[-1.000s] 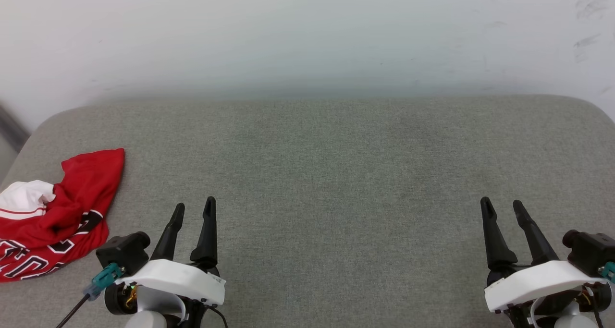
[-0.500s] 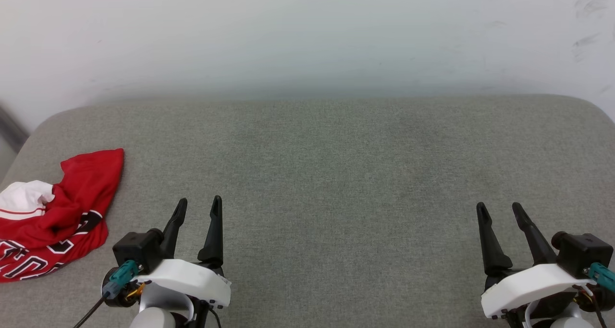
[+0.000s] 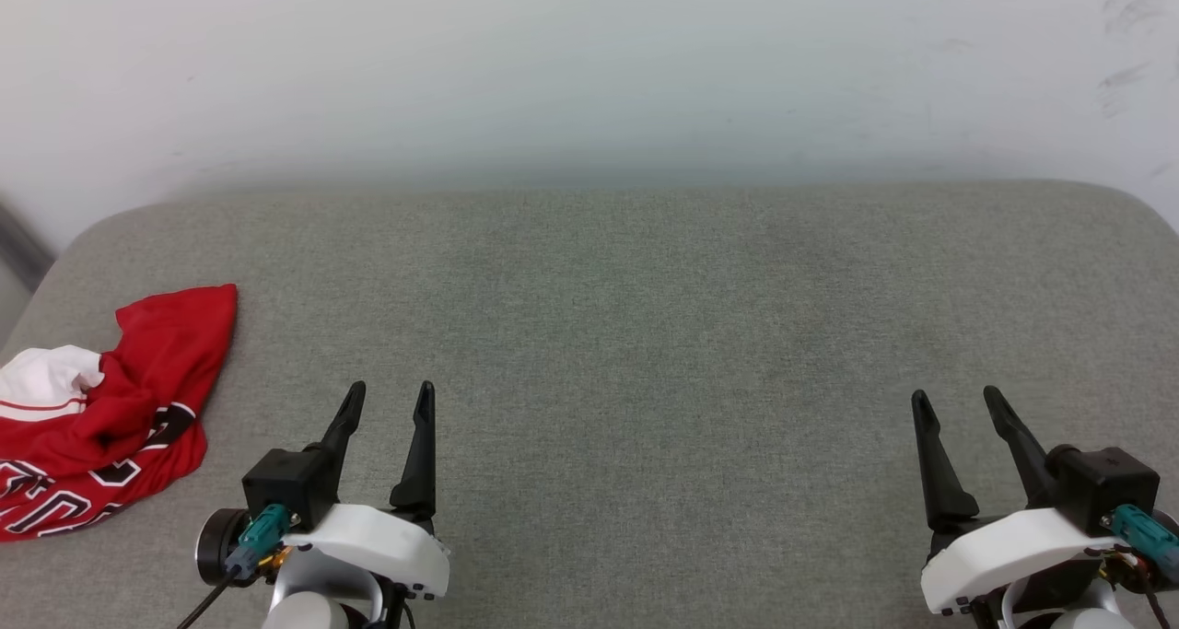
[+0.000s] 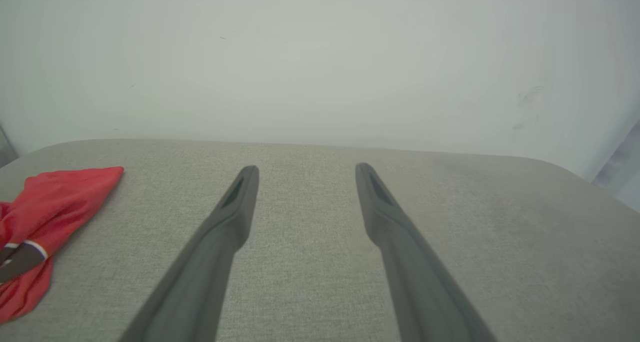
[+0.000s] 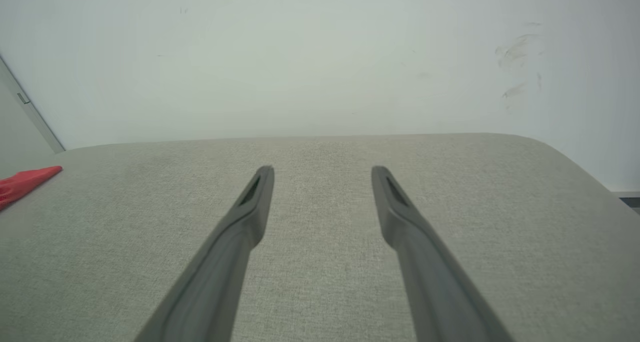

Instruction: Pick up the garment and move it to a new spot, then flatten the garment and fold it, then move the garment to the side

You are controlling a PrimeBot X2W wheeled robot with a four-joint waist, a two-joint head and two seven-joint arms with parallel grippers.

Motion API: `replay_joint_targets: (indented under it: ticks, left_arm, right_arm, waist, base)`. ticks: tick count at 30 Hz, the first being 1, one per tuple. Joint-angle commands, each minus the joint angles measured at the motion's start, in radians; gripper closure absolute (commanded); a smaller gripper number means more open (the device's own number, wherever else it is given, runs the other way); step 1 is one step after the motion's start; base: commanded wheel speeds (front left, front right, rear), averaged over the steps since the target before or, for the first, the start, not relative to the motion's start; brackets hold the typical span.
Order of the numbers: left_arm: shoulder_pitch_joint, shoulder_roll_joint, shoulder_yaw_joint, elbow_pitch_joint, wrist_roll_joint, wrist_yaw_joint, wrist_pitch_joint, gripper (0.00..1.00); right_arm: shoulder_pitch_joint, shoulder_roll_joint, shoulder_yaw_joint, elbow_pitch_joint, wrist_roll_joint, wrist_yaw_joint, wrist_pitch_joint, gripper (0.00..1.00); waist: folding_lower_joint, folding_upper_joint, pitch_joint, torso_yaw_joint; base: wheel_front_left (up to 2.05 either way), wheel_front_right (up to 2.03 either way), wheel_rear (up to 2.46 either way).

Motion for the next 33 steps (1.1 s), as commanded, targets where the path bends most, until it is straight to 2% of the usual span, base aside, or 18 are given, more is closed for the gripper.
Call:
replay_joint_targets:
  ticks: [1, 22, 33]
  left_arm:
    - [-0.018, -0.001, -0.005, 0.01, 0.034, 0.004, -0.014, 0.0]
    - [-0.025, -0.013, -0.016, 0.058, 0.149, 0.015, -0.051, 0.0]
    - [-0.025, -0.02, -0.014, 0.067, 0.121, 0.017, -0.049, 0.0]
  right_arm:
    - [0.001, 0.003, -0.005, -0.01, -0.033, 0.0, -0.009, 0.0]
    - [0.001, 0.003, -0.029, 0.016, -0.095, 0.0, -0.051, 0.0]
    - [-0.005, 0.003, -0.044, 0.037, -0.058, 0.0, -0.057, 0.0]
  waist:
    - [0.0, -0.0001, 0.001, 0.0]
    - [0.0, -0.0001, -0.001, 0.007]
    - [0.0, -0.0001, -0.003, 0.03]
  base:
    - [0.0, 0.0, 0.0]
    - [0.0, 0.0, 0.0]
    - [0.0, 0.0, 0.0]
